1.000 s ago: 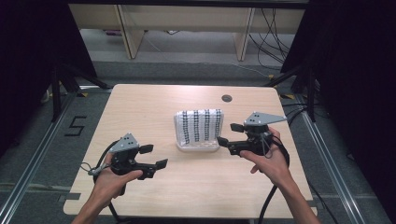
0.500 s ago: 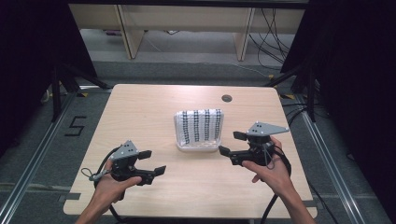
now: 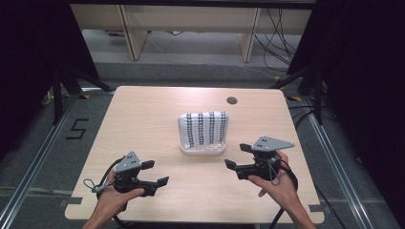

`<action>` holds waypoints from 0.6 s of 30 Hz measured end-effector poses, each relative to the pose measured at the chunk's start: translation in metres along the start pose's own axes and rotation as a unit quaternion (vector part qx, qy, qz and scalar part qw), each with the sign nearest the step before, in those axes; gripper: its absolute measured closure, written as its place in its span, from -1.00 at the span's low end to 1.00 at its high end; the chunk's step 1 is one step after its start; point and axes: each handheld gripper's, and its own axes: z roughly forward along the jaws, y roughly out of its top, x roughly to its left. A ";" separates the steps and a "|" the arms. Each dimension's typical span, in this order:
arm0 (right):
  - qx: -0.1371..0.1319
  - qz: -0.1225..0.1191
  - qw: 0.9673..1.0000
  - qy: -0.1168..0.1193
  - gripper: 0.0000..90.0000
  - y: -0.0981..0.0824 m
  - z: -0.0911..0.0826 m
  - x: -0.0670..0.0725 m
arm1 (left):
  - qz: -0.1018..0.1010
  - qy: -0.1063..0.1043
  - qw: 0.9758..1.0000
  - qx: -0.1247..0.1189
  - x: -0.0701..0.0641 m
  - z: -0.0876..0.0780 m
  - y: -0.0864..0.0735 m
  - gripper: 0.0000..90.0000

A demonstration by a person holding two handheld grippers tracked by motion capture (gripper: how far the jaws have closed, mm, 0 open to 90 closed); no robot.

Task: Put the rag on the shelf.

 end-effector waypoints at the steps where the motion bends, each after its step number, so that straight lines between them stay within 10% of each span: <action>1: 0.002 0.004 1.000 0.002 -0.51 -0.002 0.000 0.001 | 0.003 0.003 1.000 0.005 0.000 -0.001 -0.001 -0.61; 18: 0.016 0.014 1.000 -0.001 -0.51 -0.037 0.008 0.005 | -0.001 -0.002 1.000 0.011 -0.004 -0.002 -0.030 -0.61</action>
